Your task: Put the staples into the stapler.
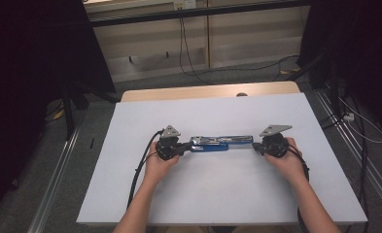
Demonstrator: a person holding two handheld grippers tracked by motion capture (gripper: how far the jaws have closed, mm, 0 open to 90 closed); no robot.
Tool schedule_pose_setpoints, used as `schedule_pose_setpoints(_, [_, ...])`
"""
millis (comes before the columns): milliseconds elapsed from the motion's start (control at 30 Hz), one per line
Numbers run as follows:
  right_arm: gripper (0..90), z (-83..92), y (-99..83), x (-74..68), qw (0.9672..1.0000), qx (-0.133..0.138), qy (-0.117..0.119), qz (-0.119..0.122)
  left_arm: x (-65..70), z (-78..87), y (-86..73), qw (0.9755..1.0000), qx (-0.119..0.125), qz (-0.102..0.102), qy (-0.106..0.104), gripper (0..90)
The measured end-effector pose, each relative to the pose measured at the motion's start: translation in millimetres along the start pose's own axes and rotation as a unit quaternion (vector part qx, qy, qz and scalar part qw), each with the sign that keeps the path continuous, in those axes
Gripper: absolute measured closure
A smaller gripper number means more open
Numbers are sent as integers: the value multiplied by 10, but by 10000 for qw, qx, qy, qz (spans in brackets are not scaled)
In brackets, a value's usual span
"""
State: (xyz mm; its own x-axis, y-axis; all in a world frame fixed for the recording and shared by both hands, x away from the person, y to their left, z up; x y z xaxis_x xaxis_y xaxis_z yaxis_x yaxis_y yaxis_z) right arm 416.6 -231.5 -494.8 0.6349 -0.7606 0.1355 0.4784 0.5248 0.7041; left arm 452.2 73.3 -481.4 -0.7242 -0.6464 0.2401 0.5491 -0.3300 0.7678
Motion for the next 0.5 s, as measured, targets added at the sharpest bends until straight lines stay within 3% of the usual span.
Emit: schedule_pose_setpoints(500, [900, -18, 16, -13, 10000, 27, 60, -19, 6, -63, -4, 9999, -2, -135, 16, 900])
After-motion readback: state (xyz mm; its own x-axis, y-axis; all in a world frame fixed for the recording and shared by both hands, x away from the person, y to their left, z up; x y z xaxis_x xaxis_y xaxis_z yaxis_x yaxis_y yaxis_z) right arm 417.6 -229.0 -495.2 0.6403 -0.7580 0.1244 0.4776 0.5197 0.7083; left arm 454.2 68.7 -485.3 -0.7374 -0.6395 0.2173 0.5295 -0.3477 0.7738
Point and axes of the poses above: each handheld gripper's, and its own axes: z roughly backward along the jaws, y roughly out of its top, x roughly to its right, the point moved 5 cm from there along -z, roughly forward along the jaws, and after that the axes turned 8 degrees about z, right-handed, at the moved point
